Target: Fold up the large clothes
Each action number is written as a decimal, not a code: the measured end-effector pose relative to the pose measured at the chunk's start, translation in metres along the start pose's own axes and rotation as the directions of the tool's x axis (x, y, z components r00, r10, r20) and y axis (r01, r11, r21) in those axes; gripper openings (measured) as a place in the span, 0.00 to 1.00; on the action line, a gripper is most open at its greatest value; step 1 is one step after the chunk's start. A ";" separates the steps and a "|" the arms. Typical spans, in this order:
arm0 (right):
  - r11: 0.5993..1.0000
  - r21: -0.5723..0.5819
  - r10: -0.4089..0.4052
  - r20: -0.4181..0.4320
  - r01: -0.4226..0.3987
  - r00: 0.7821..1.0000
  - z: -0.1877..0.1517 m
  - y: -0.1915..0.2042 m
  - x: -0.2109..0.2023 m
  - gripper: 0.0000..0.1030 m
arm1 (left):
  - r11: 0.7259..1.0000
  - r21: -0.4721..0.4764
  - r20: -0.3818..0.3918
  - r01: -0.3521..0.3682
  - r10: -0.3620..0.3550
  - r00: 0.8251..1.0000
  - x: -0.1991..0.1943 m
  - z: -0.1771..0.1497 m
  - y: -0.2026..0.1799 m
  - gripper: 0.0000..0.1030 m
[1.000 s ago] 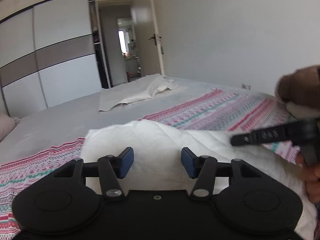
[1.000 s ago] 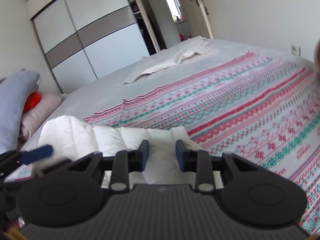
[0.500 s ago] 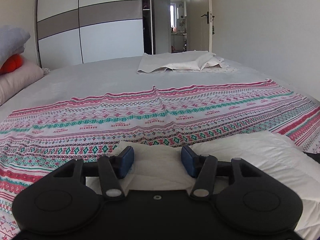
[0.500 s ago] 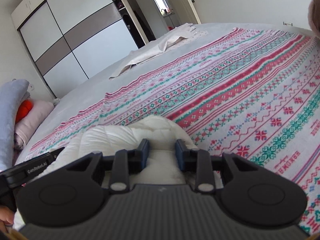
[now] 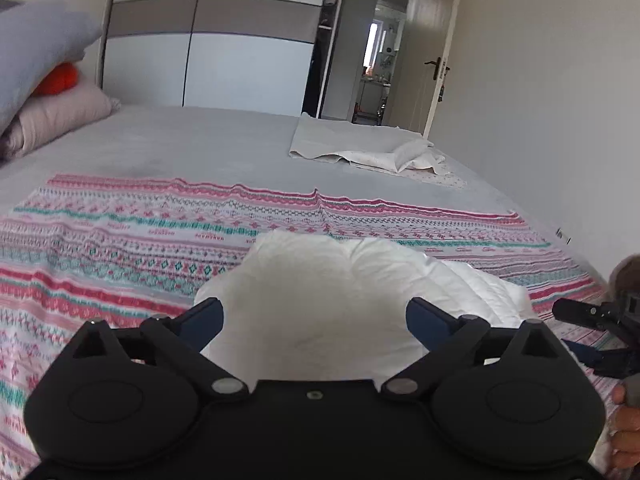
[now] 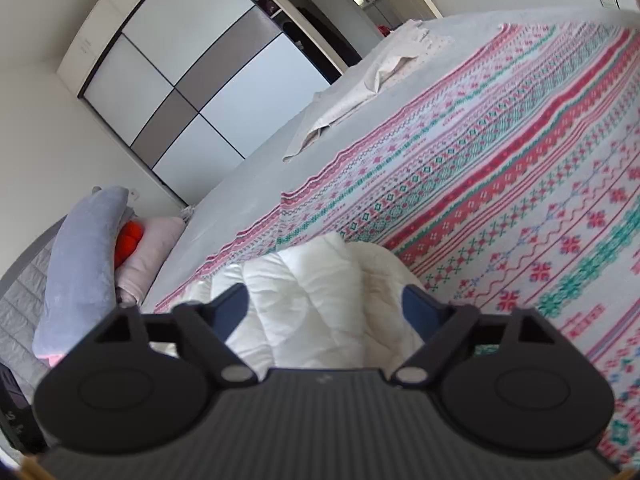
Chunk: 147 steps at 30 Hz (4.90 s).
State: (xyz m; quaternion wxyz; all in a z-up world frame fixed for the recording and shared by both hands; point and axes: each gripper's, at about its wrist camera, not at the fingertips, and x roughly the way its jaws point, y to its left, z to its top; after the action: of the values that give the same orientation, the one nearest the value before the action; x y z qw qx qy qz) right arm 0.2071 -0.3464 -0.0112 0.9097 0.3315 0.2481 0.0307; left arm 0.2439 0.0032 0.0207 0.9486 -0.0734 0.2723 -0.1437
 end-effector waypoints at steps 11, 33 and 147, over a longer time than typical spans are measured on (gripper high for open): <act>0.995 0.093 0.002 -0.283 0.025 0.959 -0.017 -0.034 0.000 0.98 | 0.805 -0.568 -0.174 0.174 -0.324 0.930 -0.011 -0.073 0.057 1.00; 0.992 0.126 0.041 -0.155 -0.021 0.987 -0.015 0.004 0.004 0.78 | 0.996 -0.075 0.206 0.055 -0.038 0.978 -0.039 -0.052 0.029 0.82; 0.758 -0.552 -0.446 -0.050 0.348 0.894 -0.119 0.099 -0.099 1.00 | 0.935 0.100 -0.171 -0.340 0.353 0.920 -0.145 -0.134 -0.070 1.00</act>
State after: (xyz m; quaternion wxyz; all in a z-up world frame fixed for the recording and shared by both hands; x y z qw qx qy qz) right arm 0.0751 -0.2212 0.0142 0.9246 0.0036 0.3750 -0.0670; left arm 0.0381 -0.0262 -0.0050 0.9313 0.0224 0.3634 0.0111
